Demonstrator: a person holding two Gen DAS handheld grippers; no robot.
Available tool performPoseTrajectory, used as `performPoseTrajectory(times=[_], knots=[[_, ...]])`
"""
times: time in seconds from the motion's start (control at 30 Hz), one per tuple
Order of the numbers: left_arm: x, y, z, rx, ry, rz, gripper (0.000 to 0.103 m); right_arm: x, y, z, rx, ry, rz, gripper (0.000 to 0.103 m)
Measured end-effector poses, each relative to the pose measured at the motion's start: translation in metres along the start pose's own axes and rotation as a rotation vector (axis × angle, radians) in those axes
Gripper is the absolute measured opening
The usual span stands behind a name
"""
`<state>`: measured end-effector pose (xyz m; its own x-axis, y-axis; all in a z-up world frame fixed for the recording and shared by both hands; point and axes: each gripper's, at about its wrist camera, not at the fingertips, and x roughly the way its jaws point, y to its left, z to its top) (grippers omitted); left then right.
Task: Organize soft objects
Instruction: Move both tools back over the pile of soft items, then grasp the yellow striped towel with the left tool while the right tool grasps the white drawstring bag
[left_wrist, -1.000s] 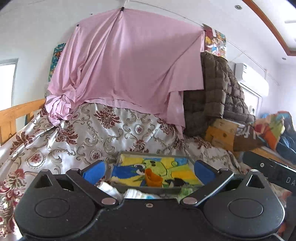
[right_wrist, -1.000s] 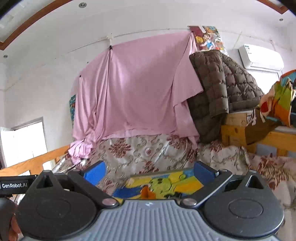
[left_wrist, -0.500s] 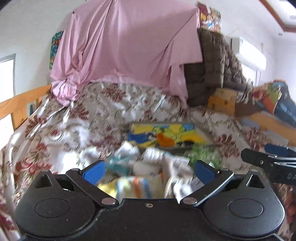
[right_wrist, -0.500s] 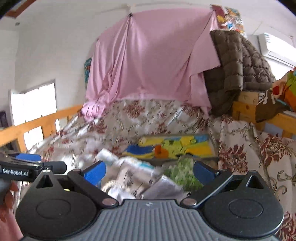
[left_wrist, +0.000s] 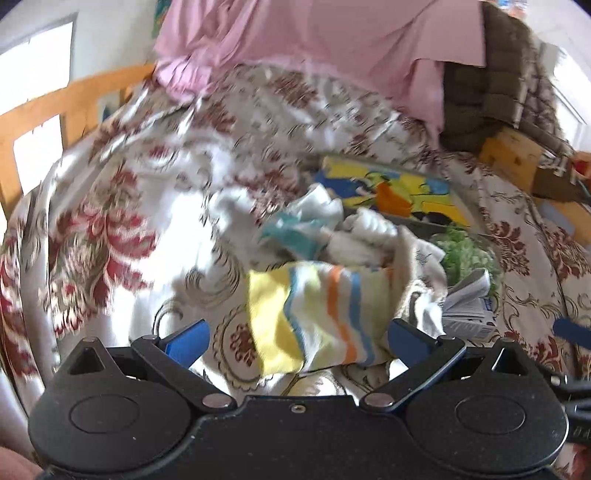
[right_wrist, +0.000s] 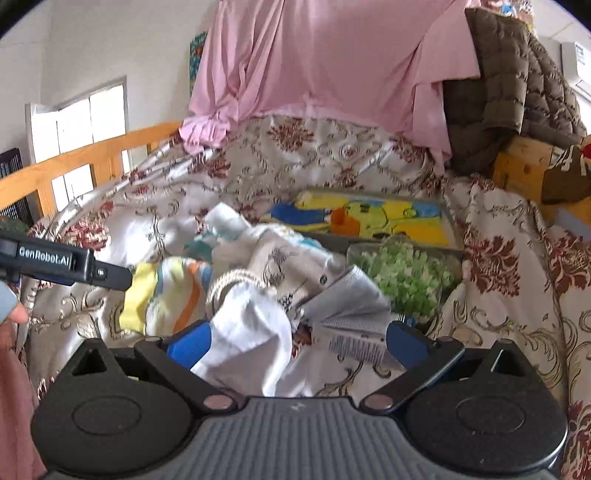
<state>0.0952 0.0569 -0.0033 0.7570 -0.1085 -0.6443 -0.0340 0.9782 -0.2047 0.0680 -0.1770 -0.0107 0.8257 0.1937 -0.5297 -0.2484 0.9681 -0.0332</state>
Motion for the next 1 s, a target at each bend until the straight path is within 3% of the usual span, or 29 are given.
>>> performPoseTrajectory(times=[0.2,0.43,0.6,0.83,1.0], knots=[[0.02,0.001,0.002,-0.037,0.079,0.001,0.102,0.018,-0.004,-0.005,0.037,0.102,0.018,0.103],[0.053,-0.014,0.019,0.125,0.121,-0.008,0.102,0.035,-0.005,-0.009,0.059,0.151,0.045,0.103],[0.078,-0.014,0.033,0.183,0.159,-0.051,0.102,0.047,-0.002,-0.01,0.078,0.174,0.058,0.103],[0.109,-0.001,0.035,0.061,0.226,-0.109,0.102,0.07,0.002,-0.013,0.114,0.223,0.117,0.103],[0.129,0.002,0.028,0.021,0.281,-0.106,0.102,0.085,0.009,-0.018,0.099,0.261,0.134,0.102]])
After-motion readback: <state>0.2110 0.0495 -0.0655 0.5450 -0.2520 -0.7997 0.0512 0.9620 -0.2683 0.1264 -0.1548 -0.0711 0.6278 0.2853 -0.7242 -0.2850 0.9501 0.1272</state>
